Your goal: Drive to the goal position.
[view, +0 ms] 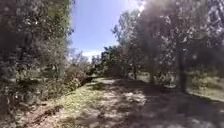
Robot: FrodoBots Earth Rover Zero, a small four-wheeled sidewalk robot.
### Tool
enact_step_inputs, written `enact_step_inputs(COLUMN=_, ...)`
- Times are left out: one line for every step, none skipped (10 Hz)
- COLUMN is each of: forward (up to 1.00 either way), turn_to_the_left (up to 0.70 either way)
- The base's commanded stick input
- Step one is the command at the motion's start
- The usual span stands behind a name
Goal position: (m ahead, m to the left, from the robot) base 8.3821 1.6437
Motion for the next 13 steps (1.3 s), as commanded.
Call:
enact_step_inputs(forward=0.7, turn_to_the_left=-0.35)
enact_step_inputs(forward=0.7, turn_to_the_left=-0.35)
enact_step_inputs(forward=0.7, turn_to_the_left=-0.35)
enact_step_inputs(forward=0.7, turn_to_the_left=-0.35)
enact_step_inputs(forward=0.7, turn_to_the_left=-0.35)
enact_step_inputs(forward=0.7, turn_to_the_left=-0.35)
enact_step_inputs(forward=0.7, turn_to_the_left=0.0)
enact_step_inputs(forward=0.7, turn_to_the_left=0.0)
enact_step_inputs(forward=0.7, turn_to_the_left=0.0)
enact_step_inputs(forward=0.7, turn_to_the_left=0.0)
enact_step_inputs(forward=0.7, turn_to_the_left=0.0)
enact_step_inputs(forward=0.7, turn_to_the_left=0.0)
enact_step_inputs(forward=0.7, turn_to_the_left=0.0)
